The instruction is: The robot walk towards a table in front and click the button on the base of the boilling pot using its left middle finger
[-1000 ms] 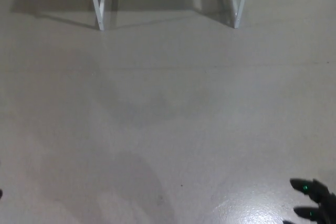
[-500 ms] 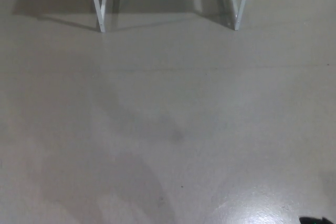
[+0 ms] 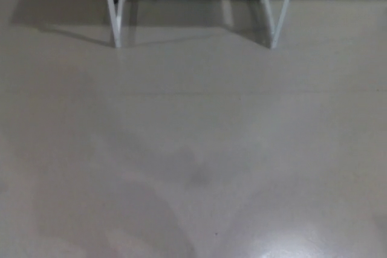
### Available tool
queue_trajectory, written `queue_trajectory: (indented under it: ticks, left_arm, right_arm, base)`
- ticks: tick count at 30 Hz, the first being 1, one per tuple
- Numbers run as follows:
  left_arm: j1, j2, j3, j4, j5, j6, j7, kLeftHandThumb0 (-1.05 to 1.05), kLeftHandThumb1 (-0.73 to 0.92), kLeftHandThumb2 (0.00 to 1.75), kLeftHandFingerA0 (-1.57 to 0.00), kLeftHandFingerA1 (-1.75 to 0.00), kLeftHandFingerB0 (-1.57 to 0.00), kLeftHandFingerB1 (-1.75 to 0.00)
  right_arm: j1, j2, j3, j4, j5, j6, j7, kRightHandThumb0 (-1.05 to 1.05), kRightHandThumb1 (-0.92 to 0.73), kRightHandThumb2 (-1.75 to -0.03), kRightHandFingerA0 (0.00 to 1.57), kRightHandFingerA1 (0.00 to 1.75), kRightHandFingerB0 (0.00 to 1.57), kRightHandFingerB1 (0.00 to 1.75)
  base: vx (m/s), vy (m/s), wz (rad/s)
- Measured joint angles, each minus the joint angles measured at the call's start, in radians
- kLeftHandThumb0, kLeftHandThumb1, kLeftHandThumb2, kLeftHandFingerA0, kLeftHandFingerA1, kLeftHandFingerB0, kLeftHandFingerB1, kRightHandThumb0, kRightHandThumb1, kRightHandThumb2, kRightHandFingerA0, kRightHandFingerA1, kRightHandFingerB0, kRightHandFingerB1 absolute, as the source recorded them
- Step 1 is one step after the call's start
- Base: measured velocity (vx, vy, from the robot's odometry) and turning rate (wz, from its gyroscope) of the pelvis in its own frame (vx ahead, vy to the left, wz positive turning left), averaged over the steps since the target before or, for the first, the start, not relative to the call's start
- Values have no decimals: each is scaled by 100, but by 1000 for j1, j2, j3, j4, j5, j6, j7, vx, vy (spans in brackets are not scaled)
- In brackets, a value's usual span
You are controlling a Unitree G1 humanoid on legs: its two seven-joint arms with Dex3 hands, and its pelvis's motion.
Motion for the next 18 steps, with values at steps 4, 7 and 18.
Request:
queue_trajectory:
  ticks: [4, 7, 18]
  left_arm:
    - [-40, 12, -3, 3, 0, -11, 4, -21, 48, 57, -20, -44, -9, -25]
    - [-73, 15, -5, 15, 0, -16, 6, -20, 50, 56, -21, -43, -11, -27]
    - [-16, -13, -25, 16, 0, -40, 1, -21, 50, 56, -22, -43, -10, -26]
  right_arm:
    - [-51, 4, -1, 22, 1, -1, 0, -5, -38, -83, 34, 59, 19, 51]
    - [-93, 6, -1, 38, 1, -2, 0, -10, -37, -84, 34, 60, 18, 52]
    - [-4, -22, -13, 26, 10, -37, 20, -10, -39, -84, 30, 58, 17, 51]
  base:
    - [183, 100, 4]
    - [188, -26, 7]
    - [276, -198, 17]
